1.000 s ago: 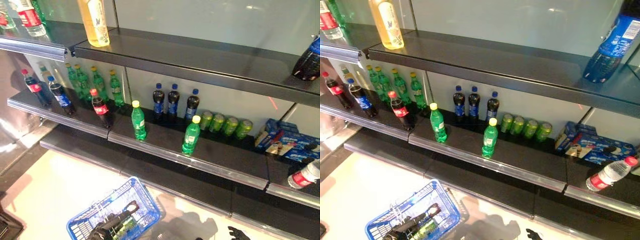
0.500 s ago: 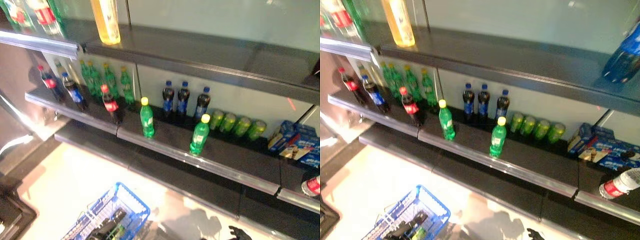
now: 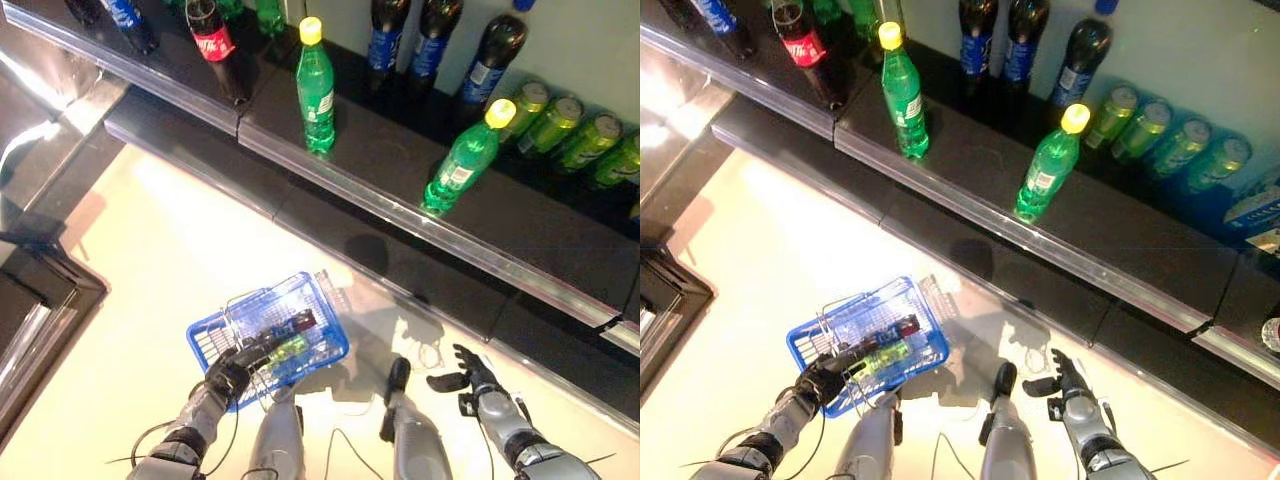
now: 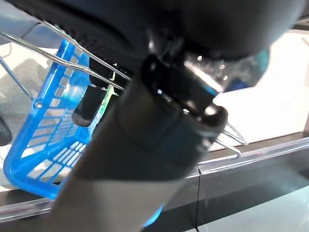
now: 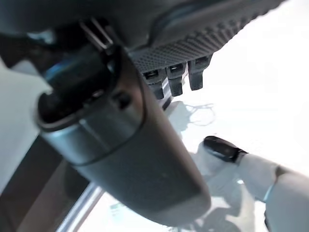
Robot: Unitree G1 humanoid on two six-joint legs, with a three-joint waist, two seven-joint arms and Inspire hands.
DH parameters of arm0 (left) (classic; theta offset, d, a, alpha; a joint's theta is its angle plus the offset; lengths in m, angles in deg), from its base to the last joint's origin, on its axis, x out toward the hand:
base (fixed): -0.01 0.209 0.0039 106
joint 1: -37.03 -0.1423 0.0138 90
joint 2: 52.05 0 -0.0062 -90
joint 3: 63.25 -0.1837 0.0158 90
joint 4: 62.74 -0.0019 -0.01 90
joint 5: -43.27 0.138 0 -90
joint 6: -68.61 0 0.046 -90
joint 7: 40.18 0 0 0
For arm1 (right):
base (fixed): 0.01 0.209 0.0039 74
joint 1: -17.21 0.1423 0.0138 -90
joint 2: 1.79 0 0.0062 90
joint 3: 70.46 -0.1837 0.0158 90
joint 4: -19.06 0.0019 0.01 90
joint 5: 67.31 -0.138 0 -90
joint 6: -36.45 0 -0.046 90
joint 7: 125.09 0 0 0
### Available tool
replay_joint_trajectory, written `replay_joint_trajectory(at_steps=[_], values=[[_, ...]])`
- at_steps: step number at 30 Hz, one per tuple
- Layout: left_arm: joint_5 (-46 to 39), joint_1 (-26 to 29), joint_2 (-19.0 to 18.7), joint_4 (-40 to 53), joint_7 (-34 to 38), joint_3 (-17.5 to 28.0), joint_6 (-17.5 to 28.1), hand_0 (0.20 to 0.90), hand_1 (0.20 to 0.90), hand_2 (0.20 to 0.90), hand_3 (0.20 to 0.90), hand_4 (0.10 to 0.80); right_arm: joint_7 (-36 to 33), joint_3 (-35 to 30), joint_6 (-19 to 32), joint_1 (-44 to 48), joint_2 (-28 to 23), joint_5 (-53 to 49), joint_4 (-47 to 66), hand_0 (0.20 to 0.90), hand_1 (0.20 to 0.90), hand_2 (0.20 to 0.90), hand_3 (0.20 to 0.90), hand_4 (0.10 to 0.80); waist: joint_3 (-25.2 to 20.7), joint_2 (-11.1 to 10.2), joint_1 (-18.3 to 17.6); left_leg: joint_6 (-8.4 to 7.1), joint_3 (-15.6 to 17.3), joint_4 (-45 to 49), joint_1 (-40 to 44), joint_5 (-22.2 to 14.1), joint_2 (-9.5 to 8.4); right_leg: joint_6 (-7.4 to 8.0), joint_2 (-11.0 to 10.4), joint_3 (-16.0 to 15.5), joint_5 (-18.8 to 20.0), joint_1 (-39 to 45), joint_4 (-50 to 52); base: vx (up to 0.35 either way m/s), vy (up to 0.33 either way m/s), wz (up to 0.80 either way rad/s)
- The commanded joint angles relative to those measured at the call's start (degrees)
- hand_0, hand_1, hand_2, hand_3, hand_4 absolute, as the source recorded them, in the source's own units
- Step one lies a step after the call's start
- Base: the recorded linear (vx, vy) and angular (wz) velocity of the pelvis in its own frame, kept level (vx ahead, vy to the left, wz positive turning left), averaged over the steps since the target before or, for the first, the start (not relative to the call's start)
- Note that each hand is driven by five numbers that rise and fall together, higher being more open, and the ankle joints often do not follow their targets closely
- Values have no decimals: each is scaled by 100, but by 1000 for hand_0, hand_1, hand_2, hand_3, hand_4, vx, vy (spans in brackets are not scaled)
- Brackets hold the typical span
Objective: Pick up the drink and place into the basket.
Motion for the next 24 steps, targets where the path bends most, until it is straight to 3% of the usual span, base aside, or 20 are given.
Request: replay_joint_trajectory(at_steps=[1, 2, 5, 11, 16, 24], values=[[-591, -174, 122, 584, -405, 198, 437, 300, 300, 300, 200, 100, -282, 237, 594, 99, -298, -318, 536, 900, 900, 900, 900, 800, -190, -185, 90, 385, 194, 1183, -657, -497, -533, -66, -44, 297, -613, -526, 1151, -41, 33, 9], [-597, -190, 119, 609, -381, 198, 431, 300, 300, 300, 200, 100, -308, 281, 788, 145, -301, -268, 679, 900, 900, 900, 900, 800, -167, -193, 97, 385, 201, 1291, -694, -566, -523, -58, -64, 327, -641, -577, 1237, -38, 47, 7], [-653, -366, 122, 781, -298, 207, 474, 300, 300, 300, 200, 100, -376, 524, 637, 199, -434, -213, 2047, 900, 900, 900, 900, 800, -115, -235, 58, 409, 242, 1409, -726, -646, -490, -46, -64, 409, -664, -675, 1345, -21, 60, 1], [-800, -574, 84, 1093, -185, 264, 562, 300, 300, 300, 200, 100, -325, 700, 793, 81, -662, 568, 4248, 900, 900, 900, 900, 800, -11, -343, -34, 456, 344, 1184, -617, -556, -477, 36, 34, 544, -622, -668, 1249, -25, 27, -6], [-922, -577, 30, 1101, -171, 327, 634, 300, 300, 300, 200, 100, -261, 693, 1041, 185, -877, 736, 5125, 900, 900, 900, 900, 800, 58, -414, -64, 461, 395, 1041, -530, -498, -450, 104, 72, 552, -589, -592, 1159, 0, 0, 0], [-1000, -677, -28, 1181, 6, 546, 750, 300, 300, 300, 200, 100, -872, 238, 1542, 124, -1189, 766, 6072, 900, 900, 900, 900, 800, 149, -523, -67, 440, 455, 890, -405, -462, -359, 143, 143, 519, -578, -359, 952, -1, -9, -1]])
